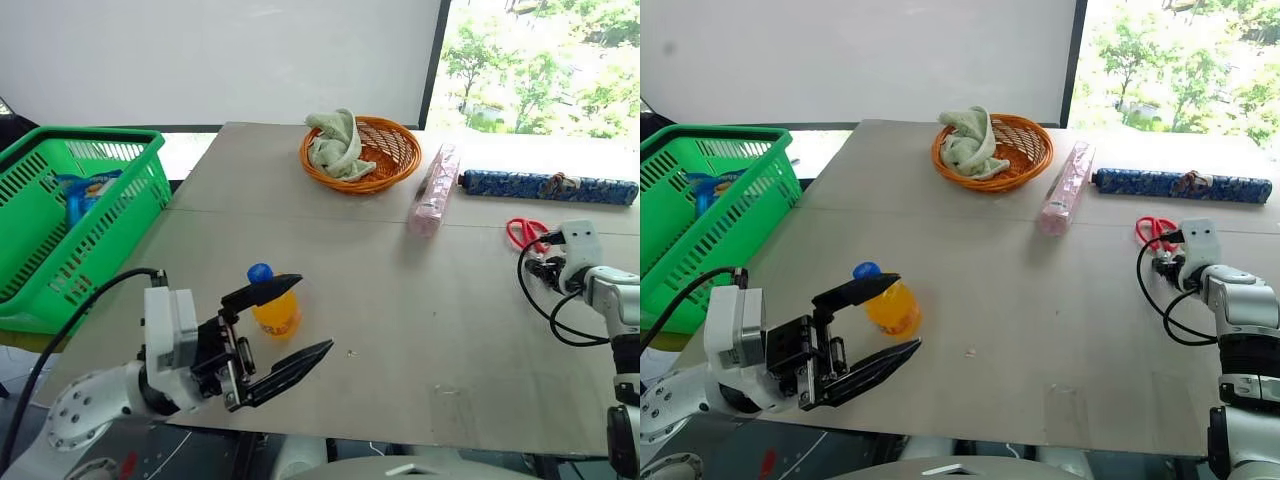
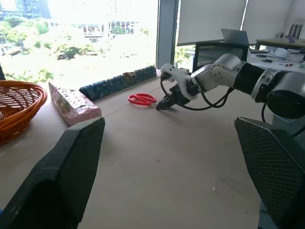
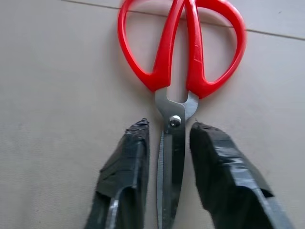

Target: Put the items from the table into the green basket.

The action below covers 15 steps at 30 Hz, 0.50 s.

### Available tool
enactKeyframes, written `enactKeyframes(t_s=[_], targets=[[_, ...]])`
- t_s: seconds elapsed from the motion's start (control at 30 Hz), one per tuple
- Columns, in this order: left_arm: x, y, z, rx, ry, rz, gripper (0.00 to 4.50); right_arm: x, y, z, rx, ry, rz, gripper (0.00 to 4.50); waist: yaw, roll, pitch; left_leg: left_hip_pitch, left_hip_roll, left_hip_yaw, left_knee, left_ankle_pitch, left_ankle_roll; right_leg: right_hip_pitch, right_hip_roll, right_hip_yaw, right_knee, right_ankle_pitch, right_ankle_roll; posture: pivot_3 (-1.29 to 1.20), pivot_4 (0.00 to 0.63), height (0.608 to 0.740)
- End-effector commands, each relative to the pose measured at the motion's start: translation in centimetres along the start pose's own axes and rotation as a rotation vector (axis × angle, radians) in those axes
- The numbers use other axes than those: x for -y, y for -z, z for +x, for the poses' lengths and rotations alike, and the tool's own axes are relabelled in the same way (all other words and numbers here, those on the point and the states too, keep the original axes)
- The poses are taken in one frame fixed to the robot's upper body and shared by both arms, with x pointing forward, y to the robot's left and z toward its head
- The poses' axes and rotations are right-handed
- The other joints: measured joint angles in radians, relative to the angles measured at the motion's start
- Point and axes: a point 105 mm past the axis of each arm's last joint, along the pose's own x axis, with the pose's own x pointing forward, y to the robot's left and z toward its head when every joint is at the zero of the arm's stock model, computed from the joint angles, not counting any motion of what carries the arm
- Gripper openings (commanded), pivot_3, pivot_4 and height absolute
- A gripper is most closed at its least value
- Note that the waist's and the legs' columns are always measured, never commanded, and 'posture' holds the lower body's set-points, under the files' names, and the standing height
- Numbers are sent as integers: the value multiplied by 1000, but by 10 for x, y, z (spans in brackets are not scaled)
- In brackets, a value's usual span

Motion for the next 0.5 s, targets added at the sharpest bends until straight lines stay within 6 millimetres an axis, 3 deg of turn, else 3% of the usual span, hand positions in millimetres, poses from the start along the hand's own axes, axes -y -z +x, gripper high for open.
enactKeyframes(t_s=[0.03, 0.07, 0.1, 0.2, 0.33, 0.5], targets=[[-16, -17, 1, 84, -108, 33, 4500, 0, -26, -15, 113, -35, -27, 3754, 0, 0, 0, 0, 0, 0, 0, 0, 0, 1, 0, 0, 0, 0, 0, 79, 0, 740], [-32, -21, -3, 125, -199, 26, 4500, -7, -35, -23, 181, -82, -67, 4250, 1, 1, 0, 0, 0, 0, 0, 0, 0, 1, 0, 0, 0, 0, 0, 75, 0, 740], [-49, -23, -9, 158, -282, 5, 4500, -17, -45, -33, 256, -152, -108, 4459, 4, 2, -1, 1, 0, 0, 0, 0, 0, 1, 0, 0, 0, 0, 0, 74, 0, 740], [-70, -13, -41, 134, -382, -87, 4500, -80, -61, -83, 439, -524, -224, 4459, 0, 6, -2, 0, 1, -1, 0, 0, 0, 1, 0, -1, 1, 0, 0, 74, 3, 740], [-81, 3, -76, 38, -445, -110, 4500, -129, -44, -119, 433, -801, -361, 4459, -13, 2, -2, 0, 2, -1, 0, 0, 0, 0, 2, -1, 0, 0, 0, 81, 2, 740], [-76, 35, -95, -139, -402, -83, 4500, -160, -28, -136, 421, -950, -460, 4459, -13, -1, -3, 3, 1, -1, 2, -3, 4, 2, 0, -3, 0, -1, 1, 80, 1, 740]])
